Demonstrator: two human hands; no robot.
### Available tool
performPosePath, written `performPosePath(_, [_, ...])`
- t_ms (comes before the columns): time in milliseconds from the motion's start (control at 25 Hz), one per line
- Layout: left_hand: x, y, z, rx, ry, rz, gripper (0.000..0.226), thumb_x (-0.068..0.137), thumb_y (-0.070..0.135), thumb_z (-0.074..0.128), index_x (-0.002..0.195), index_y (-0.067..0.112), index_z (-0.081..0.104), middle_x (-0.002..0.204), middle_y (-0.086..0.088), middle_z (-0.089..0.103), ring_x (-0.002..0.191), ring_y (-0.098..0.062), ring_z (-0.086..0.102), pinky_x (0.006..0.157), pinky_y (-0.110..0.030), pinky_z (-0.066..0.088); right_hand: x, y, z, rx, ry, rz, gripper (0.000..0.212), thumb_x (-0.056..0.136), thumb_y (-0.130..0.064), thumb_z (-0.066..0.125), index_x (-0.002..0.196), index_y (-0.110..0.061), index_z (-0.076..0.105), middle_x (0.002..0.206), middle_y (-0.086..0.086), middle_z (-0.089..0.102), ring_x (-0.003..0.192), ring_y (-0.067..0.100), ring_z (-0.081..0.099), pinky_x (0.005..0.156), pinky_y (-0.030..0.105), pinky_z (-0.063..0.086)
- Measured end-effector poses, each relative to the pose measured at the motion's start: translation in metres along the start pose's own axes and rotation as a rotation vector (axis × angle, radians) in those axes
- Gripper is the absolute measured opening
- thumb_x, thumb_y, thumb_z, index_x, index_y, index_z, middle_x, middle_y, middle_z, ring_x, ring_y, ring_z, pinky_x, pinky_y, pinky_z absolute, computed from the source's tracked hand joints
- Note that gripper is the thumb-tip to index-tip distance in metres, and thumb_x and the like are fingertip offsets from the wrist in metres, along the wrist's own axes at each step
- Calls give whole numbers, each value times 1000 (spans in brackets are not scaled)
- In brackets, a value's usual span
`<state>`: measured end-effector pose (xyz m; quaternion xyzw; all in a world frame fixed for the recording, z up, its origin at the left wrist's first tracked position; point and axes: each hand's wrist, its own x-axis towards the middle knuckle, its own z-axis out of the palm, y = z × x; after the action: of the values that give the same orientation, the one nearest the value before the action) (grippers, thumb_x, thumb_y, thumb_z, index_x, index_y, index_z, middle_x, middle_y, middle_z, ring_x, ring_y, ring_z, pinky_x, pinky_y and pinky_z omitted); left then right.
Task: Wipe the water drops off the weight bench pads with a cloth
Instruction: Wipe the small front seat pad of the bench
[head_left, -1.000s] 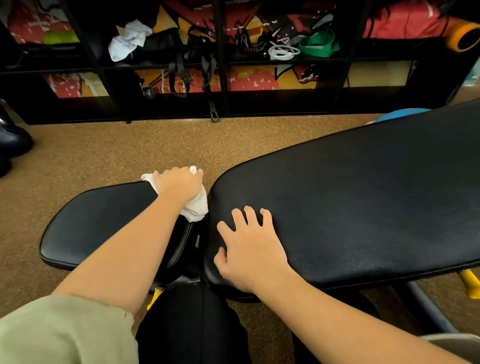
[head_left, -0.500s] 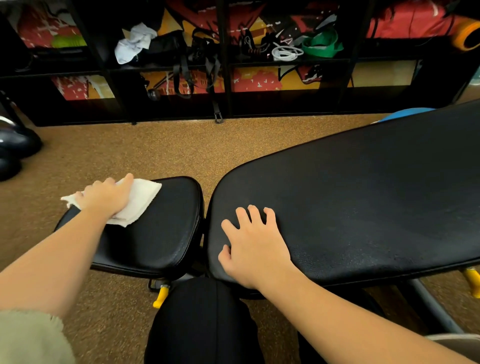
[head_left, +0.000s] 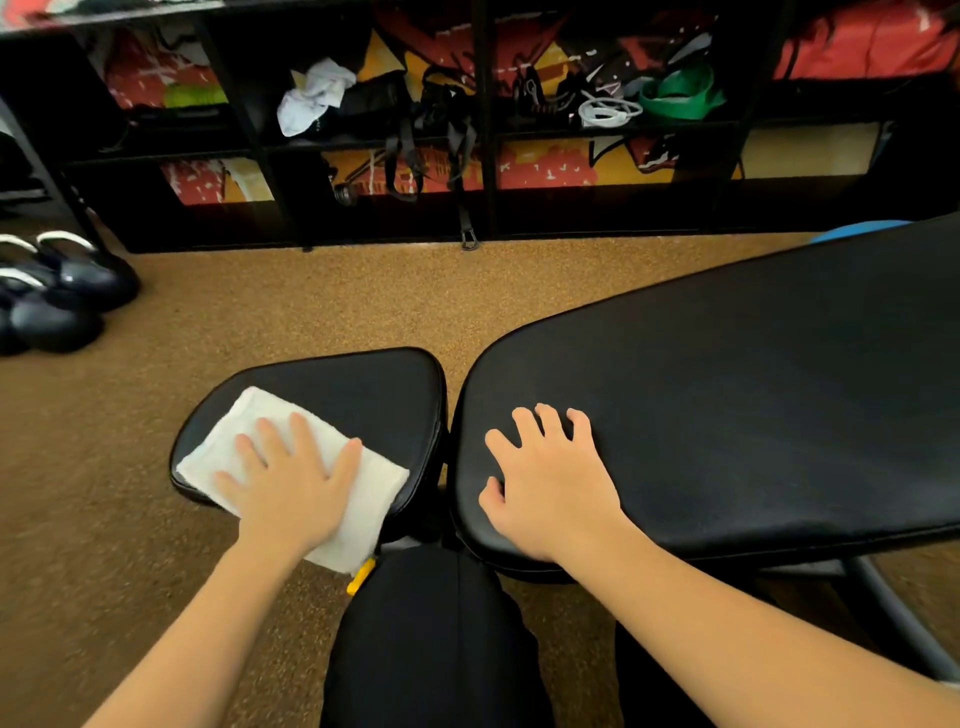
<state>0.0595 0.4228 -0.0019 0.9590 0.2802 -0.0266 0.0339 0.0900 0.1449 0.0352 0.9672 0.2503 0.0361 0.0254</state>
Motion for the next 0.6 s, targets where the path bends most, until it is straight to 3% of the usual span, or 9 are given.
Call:
performPosePath(160, [6, -31, 3, -85, 33, -11, 87, 97, 79, 25, 160, 19, 17, 169, -19, 10, 156, -43, 4, 118, -70, 9, 2, 1, -1, -14, -7, -7, 53, 92, -48, 40, 135, -21, 54, 143, 17, 51, 134, 41, 42, 111, 62, 28])
performPosePath(320, [68, -59, -10, -65, 22, -107, 100, 91, 87, 20, 161, 15, 20, 172, -17, 14, 157, -40, 7, 121, -69, 11, 2, 0, 1, -27, -5, -4, 53, 91, -47, 41, 133, -20, 56, 141, 17, 53, 133, 41, 44, 110, 62, 28])
performPosePath(480, [119, -60, -30, -144, -9, -151, 96, 94, 82, 30, 155, 8, 34, 161, -19, 37, 149, -43, 30, 119, -66, 23, 2, 0, 2, -38, -10, -8, 54, 91, -48, 40, 136, -20, 53, 143, 18, 50, 133, 43, 42, 110, 63, 27])
performPosePath(600, [138, -31, -43, -31, -54, -122, 93, 95, 81, 21, 155, 12, 38, 158, -18, 42, 144, -46, 38, 117, -66, 27, 2, 0, 4, -42, -6, -11, 54, 91, -47, 41, 136, -20, 53, 142, 19, 51, 132, 43, 43, 109, 64, 29])
